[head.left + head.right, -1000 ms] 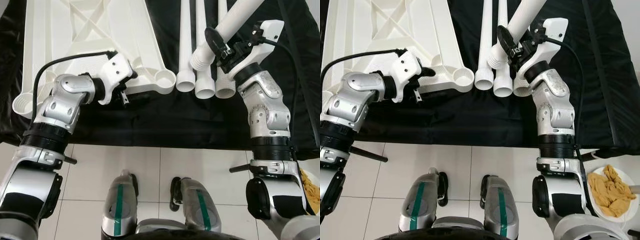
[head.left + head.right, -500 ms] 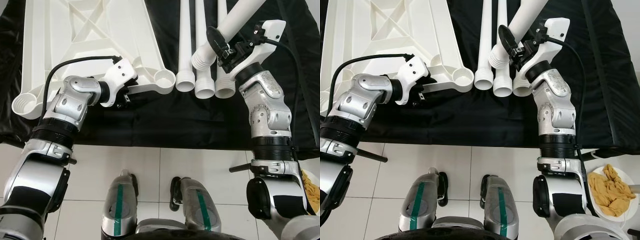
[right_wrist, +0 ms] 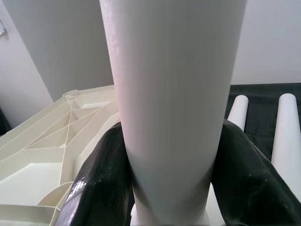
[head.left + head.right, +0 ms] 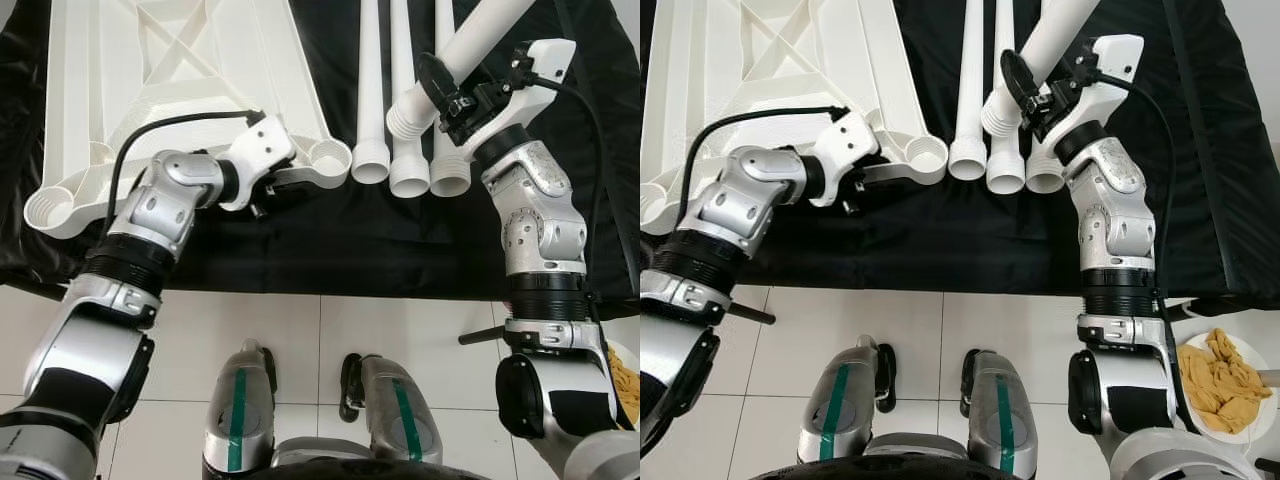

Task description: Building children table

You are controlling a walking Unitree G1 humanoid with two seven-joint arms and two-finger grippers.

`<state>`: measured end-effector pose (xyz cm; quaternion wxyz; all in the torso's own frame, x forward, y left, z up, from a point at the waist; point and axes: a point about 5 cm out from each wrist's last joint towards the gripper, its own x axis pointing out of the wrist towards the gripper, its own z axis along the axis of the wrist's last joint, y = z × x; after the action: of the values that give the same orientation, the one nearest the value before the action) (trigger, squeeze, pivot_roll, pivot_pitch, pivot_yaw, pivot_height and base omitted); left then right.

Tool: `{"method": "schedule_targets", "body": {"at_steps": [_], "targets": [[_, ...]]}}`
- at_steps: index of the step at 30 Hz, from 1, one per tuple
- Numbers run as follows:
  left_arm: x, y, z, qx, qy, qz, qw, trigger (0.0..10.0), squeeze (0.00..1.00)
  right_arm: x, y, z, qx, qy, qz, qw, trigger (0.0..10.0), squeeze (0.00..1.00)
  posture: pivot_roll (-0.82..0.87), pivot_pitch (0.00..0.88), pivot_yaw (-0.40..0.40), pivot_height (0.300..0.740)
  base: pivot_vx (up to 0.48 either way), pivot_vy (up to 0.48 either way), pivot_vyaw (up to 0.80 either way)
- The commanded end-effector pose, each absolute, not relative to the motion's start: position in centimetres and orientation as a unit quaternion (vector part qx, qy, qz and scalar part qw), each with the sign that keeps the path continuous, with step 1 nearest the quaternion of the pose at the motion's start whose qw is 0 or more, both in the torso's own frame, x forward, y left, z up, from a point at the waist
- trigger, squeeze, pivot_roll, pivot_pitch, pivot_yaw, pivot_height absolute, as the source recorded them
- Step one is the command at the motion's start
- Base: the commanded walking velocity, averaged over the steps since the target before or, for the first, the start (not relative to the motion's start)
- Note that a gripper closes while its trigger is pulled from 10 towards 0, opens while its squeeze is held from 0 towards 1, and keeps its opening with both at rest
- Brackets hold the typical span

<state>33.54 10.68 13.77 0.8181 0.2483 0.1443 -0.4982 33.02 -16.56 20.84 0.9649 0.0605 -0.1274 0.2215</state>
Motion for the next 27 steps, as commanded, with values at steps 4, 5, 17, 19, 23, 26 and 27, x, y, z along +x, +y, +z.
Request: {"method": "schedule_targets", "body": {"at_steps": [4,5,17,19,23,26,27], "targets": [[32.9,9.8,13.6,0.246,0.137,-0.519,0.807,0.0,0.00,33.0,-16.9,21.2,0.059,-0.138,0.214,0.965,10.0,0.00,0.01,0.073,0.019,0.740,0.000,0.000,0.00],[32.9,9.8,13.6,0.246,0.137,-0.519,0.807,0.0,0.00,33.0,-16.9,21.2,0.059,-0.138,0.214,0.965,10.0,0.00,0.01,0.073,0.019,0.740,0.000,0.000,0.00],[32.8,9.5,13.6,0.260,0.134,-0.521,0.802,10.0,0.00,33.0,-16.8,21.2,0.060,-0.138,0.216,0.965,10.0,0.00,0.01,0.062,0.019,0.740,0.000,0.000,0.00],[32.8,9.3,13.6,0.261,0.131,-0.522,0.802,10.0,0.00,33.1,-16.8,21.2,0.060,-0.139,0.217,0.964,10.0,0.00,0.01,0.059,0.022,0.740,0.000,0.000,0.00],[32.6,8.6,13.8,0.257,0.125,-0.520,0.805,10.0,0.00,33.1,-16.7,21.3,0.061,-0.140,0.217,0.964,10.0,0.00,0.00,0.055,0.029,0.740,0.000,0.000,0.00],[32.6,8.0,13.9,0.247,0.118,-0.516,0.812,10.0,0.00,33.0,-16.7,21.3,0.061,-0.141,0.217,0.964,10.0,0.00,0.00,0.054,0.033,0.740,0.000,0.000,0.00],[32.6,7.3,14.1,0.238,0.111,-0.509,0.820,10.0,0.00,33.0,-16.7,21.3,0.061,-0.142,0.216,0.964,10.0,0.00,0.00,0.052,0.034,0.740,0.000,0.000,0.00]]}}
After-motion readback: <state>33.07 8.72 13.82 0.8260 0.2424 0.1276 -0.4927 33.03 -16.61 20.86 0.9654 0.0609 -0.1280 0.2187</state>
